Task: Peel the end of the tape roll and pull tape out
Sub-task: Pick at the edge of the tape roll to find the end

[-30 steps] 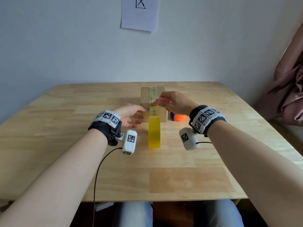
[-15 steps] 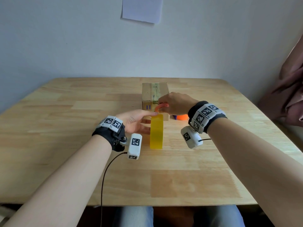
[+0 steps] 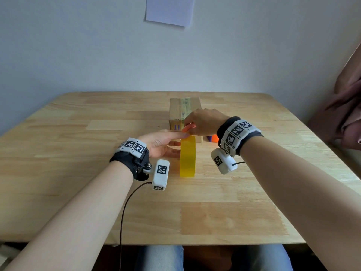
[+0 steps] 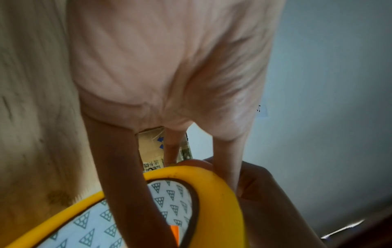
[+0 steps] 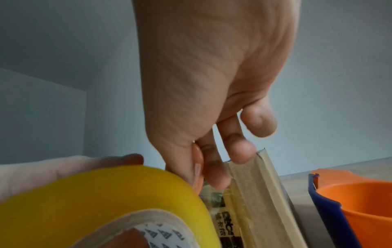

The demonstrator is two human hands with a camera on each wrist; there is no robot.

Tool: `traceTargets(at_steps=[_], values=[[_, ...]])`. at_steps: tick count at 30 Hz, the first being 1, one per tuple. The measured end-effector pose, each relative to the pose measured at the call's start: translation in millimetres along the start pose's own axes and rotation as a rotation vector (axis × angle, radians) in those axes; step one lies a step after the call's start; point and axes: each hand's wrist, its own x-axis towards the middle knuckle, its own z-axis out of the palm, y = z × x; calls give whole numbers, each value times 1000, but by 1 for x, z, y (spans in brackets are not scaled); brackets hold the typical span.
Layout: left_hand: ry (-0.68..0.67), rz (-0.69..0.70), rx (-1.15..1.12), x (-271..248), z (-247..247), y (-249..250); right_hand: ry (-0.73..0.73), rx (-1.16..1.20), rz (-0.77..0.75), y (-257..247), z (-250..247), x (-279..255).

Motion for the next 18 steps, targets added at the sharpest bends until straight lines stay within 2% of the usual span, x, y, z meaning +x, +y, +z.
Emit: traceTargets(at_steps=[8,18], values=[[5,-4,8,-2,-2,0,-77,17,44,-4,-1,15],[17,0,54,-3,0,3,-44,71,81,12,0,5]])
